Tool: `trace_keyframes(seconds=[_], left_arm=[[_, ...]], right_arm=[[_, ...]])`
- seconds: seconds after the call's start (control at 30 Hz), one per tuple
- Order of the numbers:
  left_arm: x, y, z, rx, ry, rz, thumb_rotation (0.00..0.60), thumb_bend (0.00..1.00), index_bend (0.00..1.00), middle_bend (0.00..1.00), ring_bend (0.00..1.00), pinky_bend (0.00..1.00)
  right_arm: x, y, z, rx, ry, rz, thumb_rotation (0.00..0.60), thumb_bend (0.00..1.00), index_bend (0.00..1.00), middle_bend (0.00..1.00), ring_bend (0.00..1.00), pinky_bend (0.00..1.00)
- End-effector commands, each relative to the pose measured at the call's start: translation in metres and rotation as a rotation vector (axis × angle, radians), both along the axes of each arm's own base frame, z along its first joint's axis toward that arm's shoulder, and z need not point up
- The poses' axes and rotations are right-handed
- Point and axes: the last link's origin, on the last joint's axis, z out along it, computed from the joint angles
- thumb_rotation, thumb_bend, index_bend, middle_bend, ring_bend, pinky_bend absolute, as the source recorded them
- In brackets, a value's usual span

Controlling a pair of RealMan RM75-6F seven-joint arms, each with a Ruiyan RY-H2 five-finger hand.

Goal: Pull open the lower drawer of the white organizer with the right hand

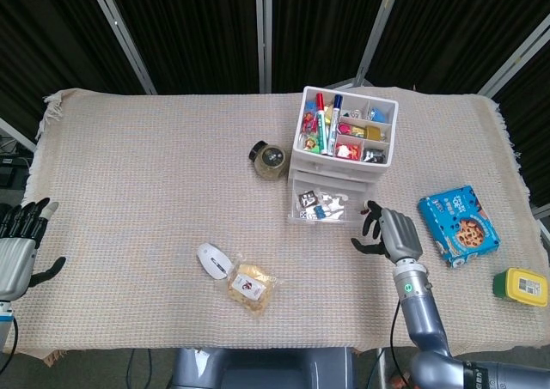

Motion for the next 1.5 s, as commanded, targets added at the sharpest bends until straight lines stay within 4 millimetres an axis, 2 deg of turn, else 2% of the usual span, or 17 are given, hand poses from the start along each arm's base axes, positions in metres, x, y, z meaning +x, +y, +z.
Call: trace_keyframes(seconds=[0.03, 0.23, 0.37, 0.57, 0.93, 1.1, 1.17, 1.23, 1.33, 1.5], left_arm=[[0.000, 0.000, 0.000, 0.000, 0.000, 0.000, 0.600, 0.29, 0.00, 0.00, 0.00, 0.00], [0.000, 0.000, 0.000, 0.000, 0.000, 0.000, 0.600, 0.29, 0.00, 0.00, 0.00, 0.00], [0.000, 0.000, 0.000, 0.000, -0.001, -0.001, 0.600, 0.29, 0.00, 0.00, 0.00, 0.00], [0.000, 0.000, 0.000, -0.001, -0.003, -0.001, 0.600, 0.29, 0.00, 0.00, 0.00, 0.00], [-0.001, 0.000, 0.000, -0.004, -0.007, -0.002, 0.600, 0.29, 0.00, 0.00, 0.00, 0.00], [-0.001, 0.000, 0.000, -0.004, -0.008, -0.003, 0.600, 0.29, 0.00, 0.00, 0.00, 0.00], [-0.001, 0.000, 0.000, -0.004, -0.008, -0.003, 0.600, 0.29, 0.00, 0.00, 0.00, 0.00], [-0.001, 0.000, 0.000, -0.004, -0.009, -0.003, 0.600, 0.29, 0.00, 0.00, 0.00, 0.00], [-0.001, 0.000, 0.000, -0.004, -0.008, -0.003, 0.600, 0.29, 0.00, 0.00, 0.00, 0.00], [-0.001, 0.000, 0.000, -0.004, -0.008, -0.003, 0.600, 0.29, 0.00, 0.00, 0.00, 0.00]], right_arm=[[0.010, -0.005, 0.014, -0.055, 0.001, 0.050, 0.600, 0.13, 0.35, 0.62, 0.63, 0.61], [0.020, -0.029, 0.030, -0.104, 0.095, 0.101, 0.600, 0.10, 0.47, 0.90, 0.87, 0.67], [0.023, -0.042, 0.032, -0.055, 0.161, 0.104, 0.600, 0.09, 0.50, 0.99, 0.96, 0.71], [0.029, -0.052, 0.028, 0.027, 0.247, 0.124, 0.600, 0.03, 0.52, 1.00, 1.00, 0.72], [0.034, -0.070, 0.010, 0.064, 0.304, 0.174, 0.600, 0.00, 0.53, 1.00, 1.00, 0.72], [0.032, -0.072, 0.001, 0.088, 0.313, 0.175, 0.600, 0.00, 0.45, 1.00, 1.00, 0.72], [0.031, -0.073, -0.002, 0.097, 0.312, 0.173, 0.600, 0.00, 0.35, 1.00, 1.00, 0.72], [0.029, -0.072, -0.004, 0.114, 0.314, 0.169, 0.600, 0.00, 0.31, 1.00, 1.00, 0.72], [0.028, -0.071, -0.007, 0.137, 0.322, 0.163, 0.600, 0.00, 0.33, 1.00, 1.00, 0.72], [0.030, -0.074, -0.007, 0.114, 0.310, 0.164, 0.600, 0.04, 0.44, 1.00, 1.00, 0.72]])
